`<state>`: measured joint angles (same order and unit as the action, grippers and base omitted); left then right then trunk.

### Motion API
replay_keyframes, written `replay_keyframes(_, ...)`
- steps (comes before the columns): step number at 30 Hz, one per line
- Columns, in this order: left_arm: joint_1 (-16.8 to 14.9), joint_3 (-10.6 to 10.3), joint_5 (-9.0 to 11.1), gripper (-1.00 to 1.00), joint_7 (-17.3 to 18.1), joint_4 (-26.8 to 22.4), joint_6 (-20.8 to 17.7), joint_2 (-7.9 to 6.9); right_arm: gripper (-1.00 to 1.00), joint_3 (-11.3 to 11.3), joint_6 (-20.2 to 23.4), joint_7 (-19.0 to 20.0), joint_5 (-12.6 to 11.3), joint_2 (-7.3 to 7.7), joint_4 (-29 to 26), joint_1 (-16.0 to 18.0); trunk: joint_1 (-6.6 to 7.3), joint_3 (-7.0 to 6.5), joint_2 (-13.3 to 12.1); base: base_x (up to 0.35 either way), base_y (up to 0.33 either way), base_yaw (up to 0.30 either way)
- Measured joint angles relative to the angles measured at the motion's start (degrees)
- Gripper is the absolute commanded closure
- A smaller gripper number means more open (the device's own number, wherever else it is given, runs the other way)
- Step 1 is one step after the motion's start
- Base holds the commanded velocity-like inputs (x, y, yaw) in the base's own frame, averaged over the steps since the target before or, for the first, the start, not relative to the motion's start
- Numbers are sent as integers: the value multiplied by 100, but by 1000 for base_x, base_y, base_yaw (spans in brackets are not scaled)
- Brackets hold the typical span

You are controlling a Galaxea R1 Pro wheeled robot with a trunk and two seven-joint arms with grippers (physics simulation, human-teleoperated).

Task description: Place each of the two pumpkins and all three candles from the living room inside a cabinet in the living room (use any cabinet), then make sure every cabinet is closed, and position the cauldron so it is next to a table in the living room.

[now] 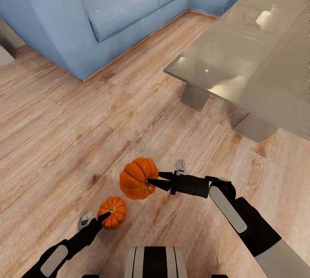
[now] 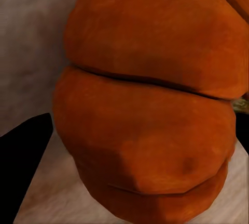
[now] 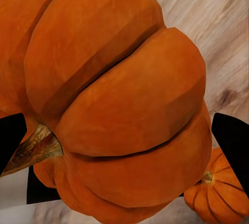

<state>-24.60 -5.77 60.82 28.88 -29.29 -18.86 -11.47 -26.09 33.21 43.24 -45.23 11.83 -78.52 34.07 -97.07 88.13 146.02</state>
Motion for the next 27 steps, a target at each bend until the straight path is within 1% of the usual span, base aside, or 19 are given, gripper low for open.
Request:
replay_keyframes(13, 0, -5, 6, 100, 36, -1, -8, -11, 100, -2, 0, 0, 0, 0, 3, 0, 33, -288, -17, 0, 0, 0)
replay_keyframes(18, 0, -1, 22, 100, 82, -13, -38, -49, 100, -3, -2, 2, -1, 0, 5, 0, 46, -399, -24, 0, 0, 0)
replay_keyframes(20, 0, -3, 34, 100, 203, -17, -53, -60, 100, 2, 2, 4, -5, -1, 7, 0, 52, -443, -27, 0, 0, 0)
replay_keyframes(23, 0, -1, 40, 100, 563, -20, -87, -89, 100, 8, 0, 8, -8, -6, 18, 0, 59, -510, -31, 0, 0, 0)
replay_keyframes(25, -1, 8, 41, 100, 847, -19, -95, -170, 100, 7, -2, 7, -8, -6, 21, 0, 65, -554, -33, 0, 0, 0)
replay_keyframes(26, -1, 5, 49, 100, 1032, -20, -100, -237, 100, 9, -4, 7, -8, -6, 22, 0, 67, -576, -35, 0, 0, 0)
replay_keyframes(27, -1, 9, 55, 100, 1139, -20, -102, -270, 100, 11, -3, 8, -11, -4, 22, 0, 70, -599, -36, 0, 0, 0)
